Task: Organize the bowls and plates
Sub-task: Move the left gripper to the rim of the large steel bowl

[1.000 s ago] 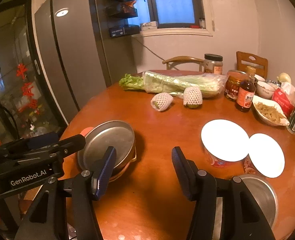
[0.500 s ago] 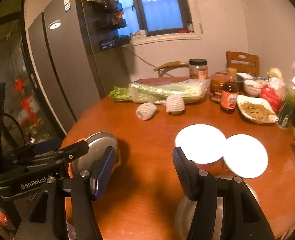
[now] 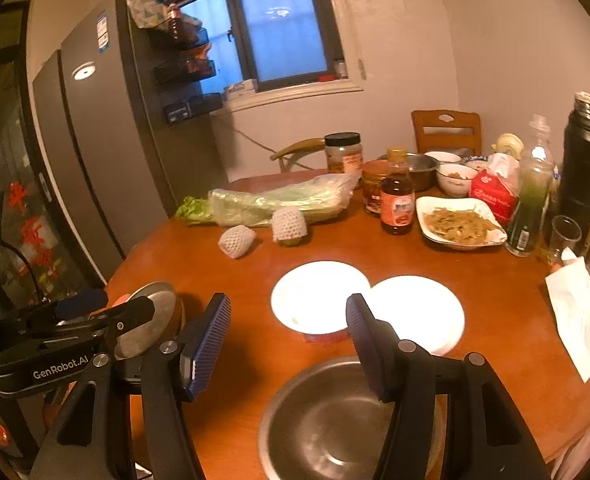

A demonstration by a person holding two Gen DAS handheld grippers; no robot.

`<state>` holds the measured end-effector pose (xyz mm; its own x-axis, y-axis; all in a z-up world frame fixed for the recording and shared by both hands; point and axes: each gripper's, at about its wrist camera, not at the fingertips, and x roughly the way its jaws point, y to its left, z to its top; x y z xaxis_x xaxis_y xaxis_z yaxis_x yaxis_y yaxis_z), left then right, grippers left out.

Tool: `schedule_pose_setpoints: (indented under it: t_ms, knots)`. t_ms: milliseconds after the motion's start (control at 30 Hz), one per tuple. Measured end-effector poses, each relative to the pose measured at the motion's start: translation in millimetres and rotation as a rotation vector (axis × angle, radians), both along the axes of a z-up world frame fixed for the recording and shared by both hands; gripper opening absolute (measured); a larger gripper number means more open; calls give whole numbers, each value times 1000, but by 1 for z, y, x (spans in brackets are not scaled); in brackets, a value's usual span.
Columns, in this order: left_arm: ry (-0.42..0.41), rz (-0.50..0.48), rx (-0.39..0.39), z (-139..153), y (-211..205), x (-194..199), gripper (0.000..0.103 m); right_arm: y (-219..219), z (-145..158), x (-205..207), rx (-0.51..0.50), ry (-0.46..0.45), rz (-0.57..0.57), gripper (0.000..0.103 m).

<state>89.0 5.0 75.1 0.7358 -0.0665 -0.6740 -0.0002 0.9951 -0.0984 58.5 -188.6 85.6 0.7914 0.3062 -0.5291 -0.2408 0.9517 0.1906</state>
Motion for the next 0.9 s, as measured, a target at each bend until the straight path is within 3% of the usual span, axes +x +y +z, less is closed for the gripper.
schedule_pose_setpoints:
  t_ms: [433, 900]
  knots:
    - [11, -51, 6, -7, -46, -4, 74, -52, -6, -11, 9, 8, -59, 62]
    - [45, -89, 12, -24, -83, -4, 74, -101, -32, -20, 8, 53, -126, 62]
